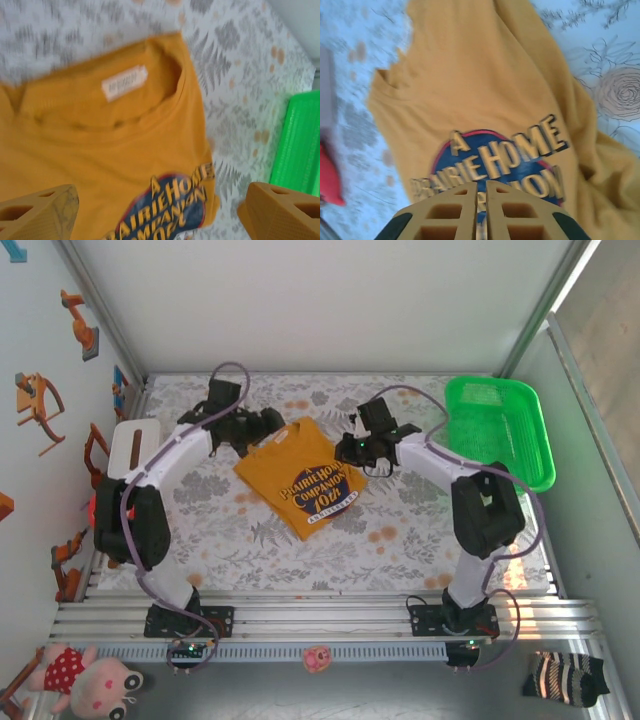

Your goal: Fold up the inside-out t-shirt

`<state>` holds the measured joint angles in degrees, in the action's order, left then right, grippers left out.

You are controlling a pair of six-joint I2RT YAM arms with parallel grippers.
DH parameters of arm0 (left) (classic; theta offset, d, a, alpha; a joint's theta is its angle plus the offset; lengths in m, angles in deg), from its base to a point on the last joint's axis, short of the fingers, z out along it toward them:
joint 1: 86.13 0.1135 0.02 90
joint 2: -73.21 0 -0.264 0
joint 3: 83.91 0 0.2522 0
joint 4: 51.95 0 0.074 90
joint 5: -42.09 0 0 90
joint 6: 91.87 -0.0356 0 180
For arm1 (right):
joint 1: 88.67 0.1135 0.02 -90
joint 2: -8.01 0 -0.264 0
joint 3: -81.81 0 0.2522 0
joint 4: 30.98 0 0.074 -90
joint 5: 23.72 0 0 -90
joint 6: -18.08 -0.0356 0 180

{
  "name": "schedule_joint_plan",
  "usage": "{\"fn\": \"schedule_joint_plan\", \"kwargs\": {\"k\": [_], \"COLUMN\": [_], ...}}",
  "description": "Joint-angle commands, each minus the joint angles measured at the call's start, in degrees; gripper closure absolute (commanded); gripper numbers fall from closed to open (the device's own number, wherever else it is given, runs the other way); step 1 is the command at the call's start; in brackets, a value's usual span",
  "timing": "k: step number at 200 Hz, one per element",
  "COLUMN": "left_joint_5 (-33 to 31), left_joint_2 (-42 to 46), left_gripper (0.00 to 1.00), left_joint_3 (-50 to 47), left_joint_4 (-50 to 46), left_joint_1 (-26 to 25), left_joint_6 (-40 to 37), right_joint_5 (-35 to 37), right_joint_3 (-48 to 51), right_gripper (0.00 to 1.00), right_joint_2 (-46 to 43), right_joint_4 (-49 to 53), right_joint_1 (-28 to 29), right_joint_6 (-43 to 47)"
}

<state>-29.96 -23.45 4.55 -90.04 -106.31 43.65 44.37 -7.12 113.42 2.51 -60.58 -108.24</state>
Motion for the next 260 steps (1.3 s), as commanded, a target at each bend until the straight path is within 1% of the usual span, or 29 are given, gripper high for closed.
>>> {"fn": "schedule_joint_plan", "kwargs": {"k": [1,13,27,39,51,60,81,102,119,127,134,136,156,161,168,183,210,233,260], "left_joint_5": [-0.07,-0.2,-0.95,-1.85,-1.08,-0.51,0.74,2.16,2.41,3.06,3.72,3.88,4.76,4.92,5.17,5.51,6.95,5.87,2.03], "left_joint_2": [-0.72,-2.26,-5.55,-8.7,-11.97,-14.35,-19.84,-24.89,-28.54,-29.62,-29.85,-29.82,-26.02,-24.35,-21.66,-15.32,-3.37,5.04,10.28], "left_gripper": [0.13,0.13,0.13,0.13,0.13,0.13,0.13,0.13,0.13,0.13,0.13,0.13,0.13,0.13,0.12,0.12,0.12,0.12,0.13], "left_joint_3": [-7.75,-9.35,-8.77,-6.41,-4.39,-2.18,4.03,11.98,19.0,22.17,23.68,23.92,23.17,22.07,19.73,14.12,0.32,-9.76,-17.82], "left_joint_4": [5.34,6.99,6.43,4.44,3.96,3.43,1.4,-0.79,-3.44,-4.46,-4.9,-4.9,-5.09,-4.91,-4.38,-4.38,-4.05,-4.14,-2.58], "left_joint_1": [-0.68,-0.78,-0.63,-0.44,0.01,0.34,0.98,1.07,1.4,1.84,2.47,2.64,4.23,4.56,4.94,5.18,3.8,-0.08,-5.59], "left_joint_6": [7.83,7.87,6.07,4.15,2.85,1.95,-0.34,-2.63,-4.9,-5.5,-5.7,-5.75,-6.06,-5.98,-5.88,-6.05,-5.38,-4.42,-2.47], "right_joint_5": [-2.66,-1.25,0.45,2.05,3.7,4.57,5.58,6.59,5.13,4.68,5.57,5.92,10.46,11.67,12.63,13.35,11.36,10.84,9.87], "right_joint_3": [-0.72,0.36,2.95,6.05,9.64,12.35,20.09,26.61,27.45,26.49,25.12,24.65,19.65,18.58,17.37,16.87,19.83,22.9,25.39], "right_gripper": [0.96,1.0,1.0,1.0,1.0,1.0,1.0,1.0,1.0,1.0,1.0,0.98,0.7,0.65,0.61,0.6,0.6,0.59,0.59], "right_joint_2": [4.16,5.5,6.04,5.42,4.07,2.69,-2.11,-6.1,-8.21,-9.7,-11.31,-11.81,-16.67,-17.55,-18.42,-19.55,-20.58,-20.6,-19.53], "right_joint_4": [3.37,2.84,1.65,0.34,-0.94,-1.89,-6.49,-11.24,-14.29,-14.42,-12.6,-11.84,-2.43,0.04,2.46,6.82,8.4,7.84,5.73], "right_joint_1": [-0.4,-0.74,-0.95,-1.02,-0.97,-0.95,-0.64,2.04,4.74,5.49,5.71,5.78,5.48,5.47,5.41,5.09,4.55,4.25,4.15], "right_joint_6": [6.32,6.22,5.46,4.08,2.13,0.53,-7.57,-15.92,-19.48,-19.2,-18.14,-17.75,-11.39,-9.57,-7.34,-3.26,0.97,2.67,2.7]}}
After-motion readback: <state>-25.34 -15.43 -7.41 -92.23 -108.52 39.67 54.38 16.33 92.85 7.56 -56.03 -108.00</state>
